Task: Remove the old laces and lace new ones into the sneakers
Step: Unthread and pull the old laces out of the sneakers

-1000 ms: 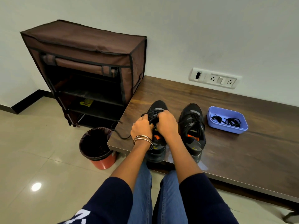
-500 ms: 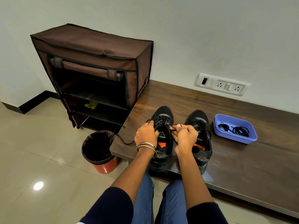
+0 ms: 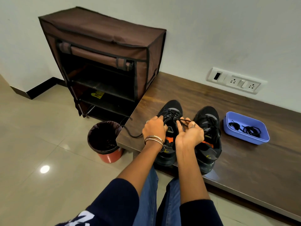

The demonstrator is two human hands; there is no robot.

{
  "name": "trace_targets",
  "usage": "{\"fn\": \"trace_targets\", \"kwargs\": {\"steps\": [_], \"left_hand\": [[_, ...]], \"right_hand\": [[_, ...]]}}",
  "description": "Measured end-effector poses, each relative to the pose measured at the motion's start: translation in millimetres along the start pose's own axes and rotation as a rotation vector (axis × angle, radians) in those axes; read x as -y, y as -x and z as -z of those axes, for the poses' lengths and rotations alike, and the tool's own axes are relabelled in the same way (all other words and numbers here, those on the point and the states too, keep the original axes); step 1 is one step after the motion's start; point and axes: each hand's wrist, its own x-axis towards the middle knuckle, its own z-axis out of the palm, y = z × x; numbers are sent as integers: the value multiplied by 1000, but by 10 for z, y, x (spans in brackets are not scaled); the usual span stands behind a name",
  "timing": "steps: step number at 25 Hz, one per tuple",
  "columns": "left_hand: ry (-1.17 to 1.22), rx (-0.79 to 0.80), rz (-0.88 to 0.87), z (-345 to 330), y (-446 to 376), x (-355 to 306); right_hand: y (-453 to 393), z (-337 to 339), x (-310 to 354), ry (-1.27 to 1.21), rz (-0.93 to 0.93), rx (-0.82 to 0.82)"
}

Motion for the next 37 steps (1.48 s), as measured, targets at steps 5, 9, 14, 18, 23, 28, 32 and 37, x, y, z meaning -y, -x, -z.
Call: {"fn": "trace_targets", "kwargs": {"steps": [5,9,14,18,23,28,32,37], "left_hand": [[31,-7,7,-38,-1,29],[45,-18,22,-54,5,58],[46,-15,28,-34,17,49],[24,-7,21,-28,13,53],[-26,0,17,6,25,24],[-40,8,22,40,24,3],[-26,2,24,46,42,20],[13,-33,68,56,61,53]], "right_hand": [[7,10,165,-373,-96,131],[-61,-194,424,-87,10,228],[-199,-230,327,1272,211,185],[-74,-39,196,1844,693,268],[71,102,68,1665,660,357],[99,84,45,1724,605,381],[133,104,-17,1756,605,315],[182,108,35,1659,490,218]]}}
